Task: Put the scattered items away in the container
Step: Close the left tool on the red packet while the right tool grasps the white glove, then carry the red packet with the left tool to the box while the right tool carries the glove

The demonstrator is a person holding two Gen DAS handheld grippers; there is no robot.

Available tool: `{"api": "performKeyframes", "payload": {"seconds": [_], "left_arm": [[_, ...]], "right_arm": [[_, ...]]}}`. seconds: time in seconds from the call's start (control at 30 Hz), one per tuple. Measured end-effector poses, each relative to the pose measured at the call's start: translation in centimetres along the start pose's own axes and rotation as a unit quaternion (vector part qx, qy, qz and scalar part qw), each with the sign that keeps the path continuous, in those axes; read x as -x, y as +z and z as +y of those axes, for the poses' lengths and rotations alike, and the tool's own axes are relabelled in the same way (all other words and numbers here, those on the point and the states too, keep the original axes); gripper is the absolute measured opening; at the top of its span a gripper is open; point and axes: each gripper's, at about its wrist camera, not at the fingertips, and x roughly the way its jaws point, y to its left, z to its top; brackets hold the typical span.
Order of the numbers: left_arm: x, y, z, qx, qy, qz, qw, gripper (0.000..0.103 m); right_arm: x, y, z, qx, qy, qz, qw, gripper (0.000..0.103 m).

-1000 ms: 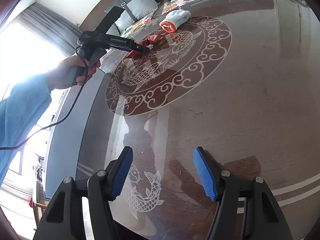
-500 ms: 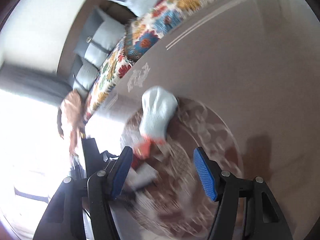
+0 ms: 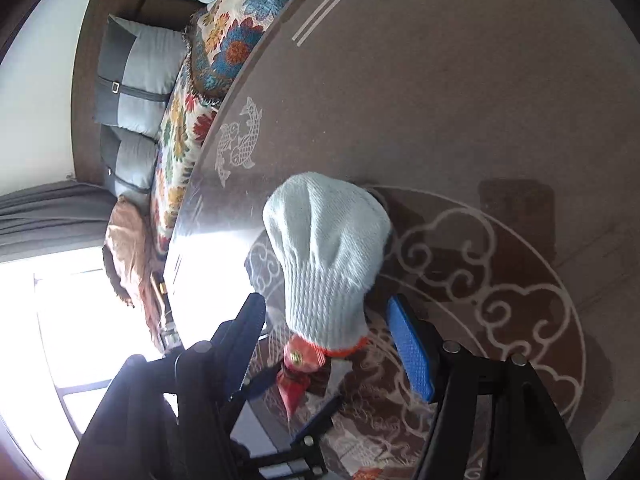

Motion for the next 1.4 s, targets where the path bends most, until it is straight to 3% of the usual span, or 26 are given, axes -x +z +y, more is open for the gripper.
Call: {"api": "performKeyframes", "payload": {"seconds": [0.07, 0.13, 0.17, 0.2, 0.23, 0.5, 0.7, 0.8, 0.83, 0.87, 0.9, 0.93, 1.03, 1.17, 1.27, 1.4], "left_arm": [[0.2, -0.1, 0.1, 0.009, -0.004, 0.001, 0.9999, 0.057], [0.4, -0.4, 0.2, 0.018, -0.012, 0.002, 0.9998, 0.057], [0.6, -0.6, 0.2, 0.020, -0.016, 0.002, 0.9997, 0.057], [0.7, -0.8, 0.2, 0.022, -0.019, 0.003, 0.9996, 0.057], [0.8, -0.9, 0.1, 0.020, -0.018, 0.004, 0.9996, 0.057], [1.5, -2.1, -1.0, 0.008, -0.010, 0.010, 0.9999, 0.063], [2.0, -2.9, -1.7, -0.004, 0.000, 0.013, 0.9999, 0.063], [2.5, -3.2, -1.7, -0.005, 0.017, 0.016, 0.9997, 0.063], [2.6, -3.2, -1.7, -0.004, 0.021, 0.017, 0.9996, 0.062], [2.8, -3.2, -1.6, -0.003, 0.018, 0.017, 0.9997, 0.051], [3.5, -3.1, -1.4, 0.001, 0.011, 0.017, 0.9998, 0.032], [4.1, -3.0, -1.4, 0.005, 0.008, 0.017, 0.9998, 0.023], [4.1, -3.5, -3.2, 0.012, 0.035, 0.016, 0.9992, 0.022], [2.7, -2.4, -0.6, 0.037, 0.027, 0.014, 0.9989, 0.022], [1.7, -1.9, 1.2, 0.056, 0.020, 0.012, 0.9982, 0.022], [2.7, -5.3, 0.1, 0.105, 0.007, -0.006, 0.9944, 0.022]], "right_arm": [[-1.1, 0.2, 1.2, 0.036, -0.035, -0.012, 0.999, 0.066], [-1.2, 0.0, 2.3, 0.073, -0.031, -0.039, 0.996, 0.064], [-1.8, -0.1, 2.8, 0.100, -0.055, -0.036, 0.993, 0.056], [-1.9, -0.4, 3.0, 0.123, -0.077, -0.043, 0.988, 0.028], [-2.0, -0.5, 3.0, 0.134, -0.084, -0.042, 0.987, 0.023], [0.7, -2.4, 2.0, 0.206, -0.116, -0.047, 0.970, 0.022], [5.2, -8.3, -1.5, 0.291, -0.154, -0.047, 0.943, 0.022], [6.7, -11.0, -4.3, 0.295, -0.151, -0.045, 0.942, 0.023], [7.0, -11.6, -5.0, 0.293, -0.147, -0.046, 0.944, 0.023], [7.4, -12.2, -5.8, 0.291, -0.142, -0.047, 0.945, 0.023], [7.5, -12.6, -6.2, 0.294, -0.142, -0.051, 0.944, 0.023], [7.6, -13.0, -6.5, 0.297, -0.142, -0.055, 0.943, 0.023], [7.8, -14.0, -7.3, 0.307, -0.148, -0.070, 0.938, 0.024], [7.8, -15.0, -7.8, 0.321, -0.151, -0.088, 0.931, 0.024], [8.0, -15.3, -8.1, 0.303, -0.142, -0.093, 0.938, 0.024], [8.5, -17.1, -8.4, 0.302, -0.127, -0.090, 0.940, 0.024]]}}
